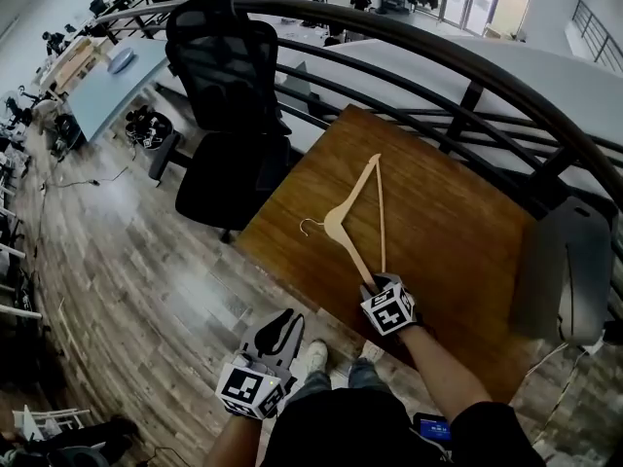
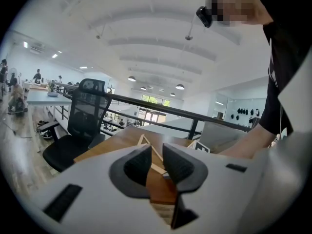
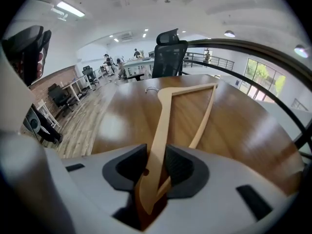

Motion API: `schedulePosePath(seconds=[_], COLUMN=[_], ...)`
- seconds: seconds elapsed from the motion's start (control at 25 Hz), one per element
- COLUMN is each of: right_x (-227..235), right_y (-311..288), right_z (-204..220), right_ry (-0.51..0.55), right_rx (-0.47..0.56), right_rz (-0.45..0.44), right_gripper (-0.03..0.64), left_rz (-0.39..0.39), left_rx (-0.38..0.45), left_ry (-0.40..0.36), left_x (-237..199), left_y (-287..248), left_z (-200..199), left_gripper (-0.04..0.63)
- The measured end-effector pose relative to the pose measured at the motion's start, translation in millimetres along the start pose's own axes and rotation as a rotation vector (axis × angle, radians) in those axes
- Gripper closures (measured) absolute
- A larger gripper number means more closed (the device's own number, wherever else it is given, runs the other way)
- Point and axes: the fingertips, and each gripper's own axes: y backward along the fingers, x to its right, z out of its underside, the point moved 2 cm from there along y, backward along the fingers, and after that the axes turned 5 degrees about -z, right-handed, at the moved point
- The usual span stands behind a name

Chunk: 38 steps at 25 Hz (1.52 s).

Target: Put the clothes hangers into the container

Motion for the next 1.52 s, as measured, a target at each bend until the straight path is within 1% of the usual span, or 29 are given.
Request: schedulePosePath(seconds=[0.24,0.32,0.44,0.52,0.64,0.76,0.92,1.04,1.12,1.28,1.52], right_x=[-16.7,-24.4,-39.6,-52.6,-68.7,-79.0,-90.1,-99.6,-106.1,-116.0,-131.4], right_y=[12.5,13.9,15.2,16.3,27.4,38.5,38.6,45.0,48.2,52.3,56.2], right_z=[19.8,29.1,47.3,61.6,85.8,99.0,107.4,120.6,127.4,137.3,148.1], right_ry=[-0.078,-0.087,-0.089,-0.105,-0.121,-0.136,-0.142,-0.168,-0.168,-0.153,-0.14], right_rx=[0.009,0.006,0.017,0.029,0.031,0.033,0.029,0.023,0.019,0.006,-0.024], right_rz=[0.038,0.041,0.066,0.082,0.091,0.097,0.105,0.112,0.118,0.131,0.15], right_gripper=[0.52,0.522,0.522,0.523,0.524,0.525,0.525,0.526,0.526,0.525,0.525], left_rz=[0.082,0.111,0.179,0.214,0.253,0.298,0.33,0.354,0.37,0.405,0.444], left_rx=[-0.037,-0.054,-0.071,-0.085,-0.136,-0.192,-0.247,-0.287,-0.307,-0.323,-0.326], left_ry=[0.0,-0.017,-0.052,-0.06,-0.061,-0.038,-0.014,-0.036,-0.043,-0.045,-0.044], left_x=[3.0,2.2,3.9,4.2,14.4,23.2,17.6,23.0,26.4,34.2,38.2], left_y=[5.8,2.4,-1.6,-2.3,-6.1,-14.3,-28.3,-29.3,-29.0,-28.9,-28.2], left_z=[13.2,19.8,31.7,45.4,71.8,91.2,115.2,132.7,140.8,147.8,146.8], left_gripper=[0.518,0.518,0.518,0.518,0.517,0.512,0.5,0.495,0.489,0.488,0.488])
